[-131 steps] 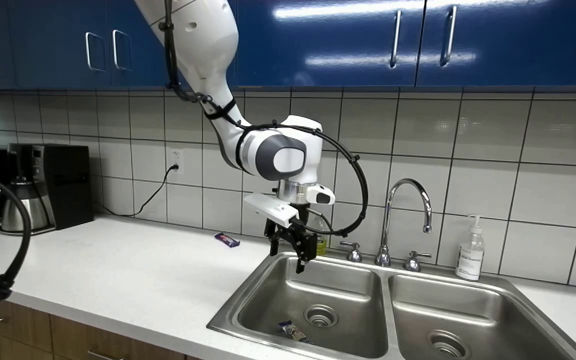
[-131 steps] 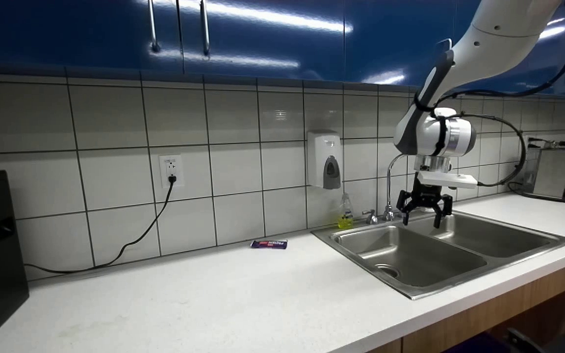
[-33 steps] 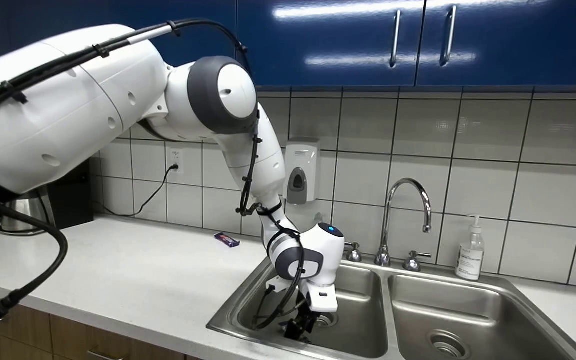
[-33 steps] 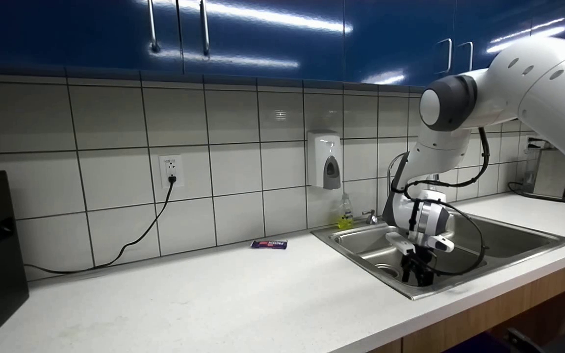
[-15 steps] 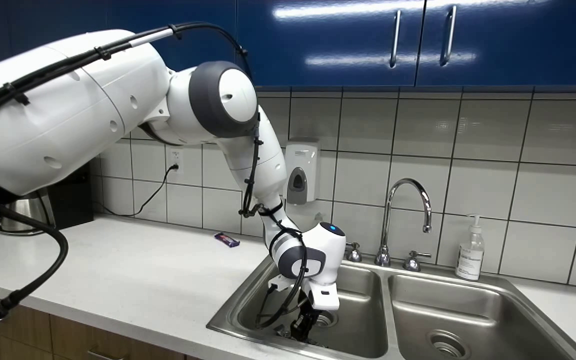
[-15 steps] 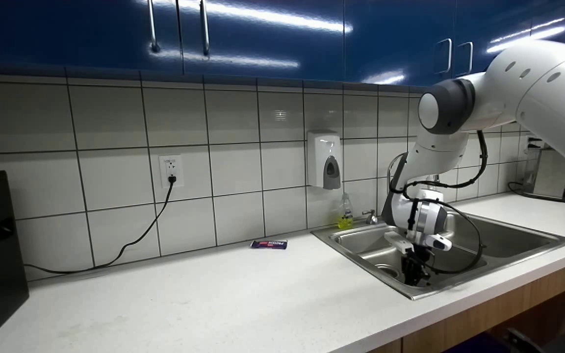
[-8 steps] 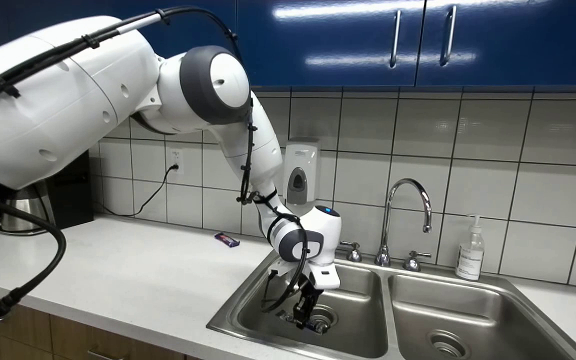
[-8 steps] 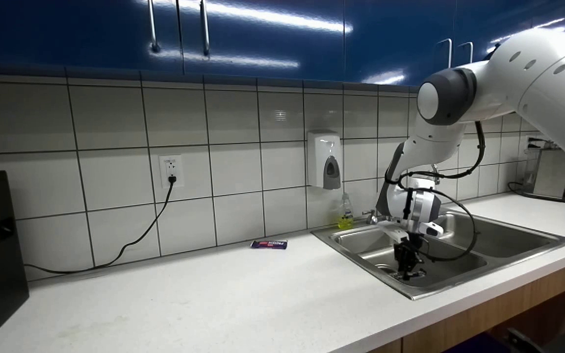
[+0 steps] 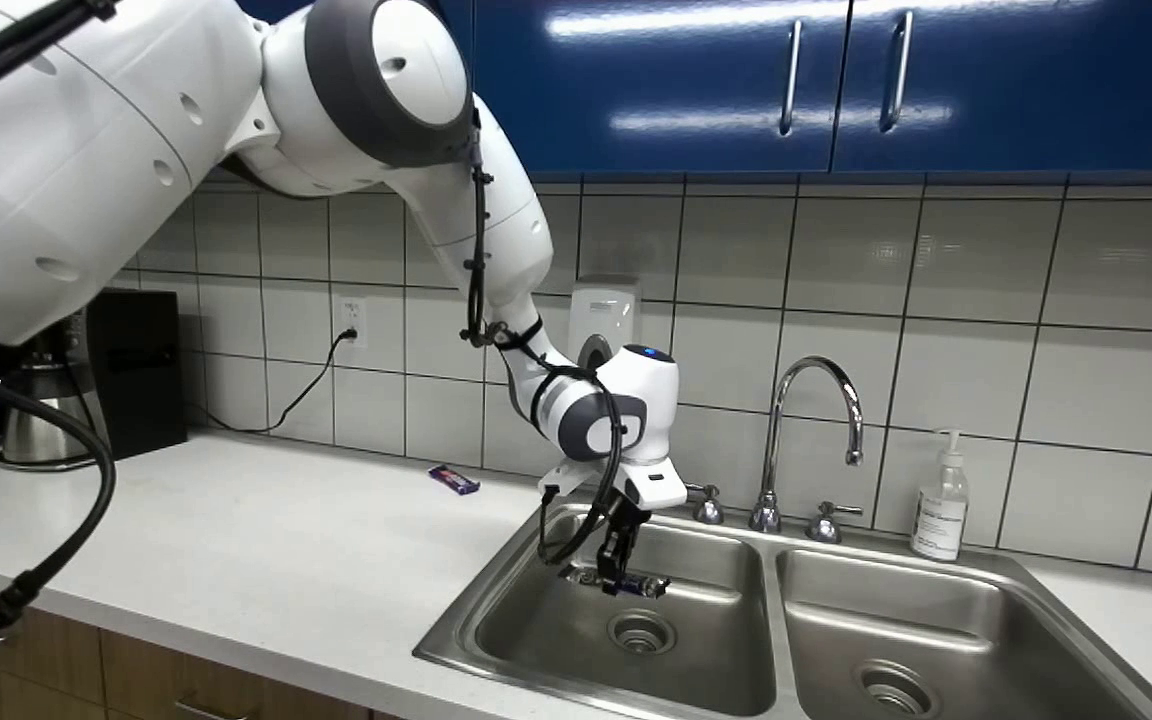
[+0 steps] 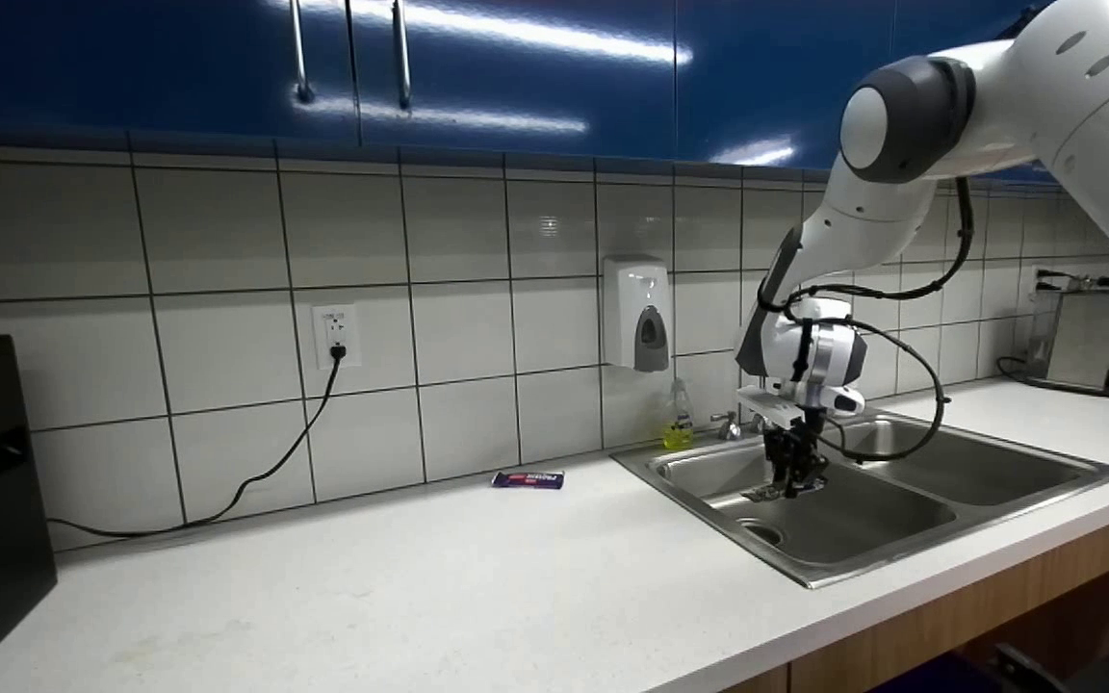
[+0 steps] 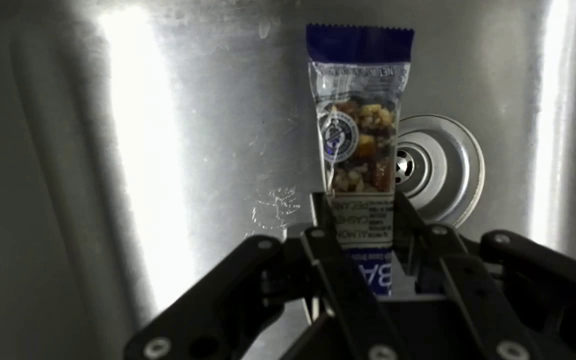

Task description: Remove the packet from the sink and put it on the left side of the counter.

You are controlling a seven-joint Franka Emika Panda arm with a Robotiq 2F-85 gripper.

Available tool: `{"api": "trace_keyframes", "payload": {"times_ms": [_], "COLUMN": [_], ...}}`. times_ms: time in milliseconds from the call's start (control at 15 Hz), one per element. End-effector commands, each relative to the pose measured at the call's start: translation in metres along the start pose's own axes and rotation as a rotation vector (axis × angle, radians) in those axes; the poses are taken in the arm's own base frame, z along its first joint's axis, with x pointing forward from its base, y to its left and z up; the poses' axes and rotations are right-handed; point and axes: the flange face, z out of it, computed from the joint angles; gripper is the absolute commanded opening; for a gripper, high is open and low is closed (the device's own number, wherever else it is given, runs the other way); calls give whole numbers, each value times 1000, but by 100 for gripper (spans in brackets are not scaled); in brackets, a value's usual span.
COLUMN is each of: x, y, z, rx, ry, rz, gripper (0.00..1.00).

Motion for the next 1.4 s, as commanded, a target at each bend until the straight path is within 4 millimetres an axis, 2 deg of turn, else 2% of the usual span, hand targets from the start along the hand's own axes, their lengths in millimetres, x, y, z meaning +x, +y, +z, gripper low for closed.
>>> {"api": "trace_keyframes", "payload": {"times_ms": [0,333,600,867,1333], "x": [-16,-36,-71,-119,-215], "y": [16,36,52,61,84], "z": [-44,-75,-84,-79,-54], "rx": [5,4,-30,-81,-150], "ry": [-5,6,16,20,18], "rz": [-165,-443,-655,-865,-1234], "gripper": [8,8,8,8,8]}}
